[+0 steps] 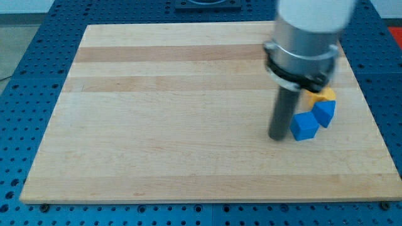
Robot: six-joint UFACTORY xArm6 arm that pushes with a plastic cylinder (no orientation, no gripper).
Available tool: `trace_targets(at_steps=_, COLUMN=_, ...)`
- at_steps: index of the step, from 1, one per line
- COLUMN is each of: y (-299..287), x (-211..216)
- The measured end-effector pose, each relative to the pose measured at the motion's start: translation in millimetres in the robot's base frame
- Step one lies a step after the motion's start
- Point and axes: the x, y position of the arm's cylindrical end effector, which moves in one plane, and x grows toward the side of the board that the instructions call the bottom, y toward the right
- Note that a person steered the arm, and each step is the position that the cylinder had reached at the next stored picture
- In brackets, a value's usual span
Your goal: Move the blue cube parallel to the left of green circle
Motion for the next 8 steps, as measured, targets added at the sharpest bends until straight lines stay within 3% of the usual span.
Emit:
trace_targets(at_steps=1, y=55, x=41)
trace_targets(at_steps=2, y=94, x=28)
trace_targets(at_steps=3, y=74, x=-25)
trace_targets(at_steps=4, y=13, x=-51)
trace_targets(at_steps=5, y=-11, x=-63)
trace_targets(at_steps=7, y=80, x=-20)
trace_targets(at_steps=8, y=77, x=7)
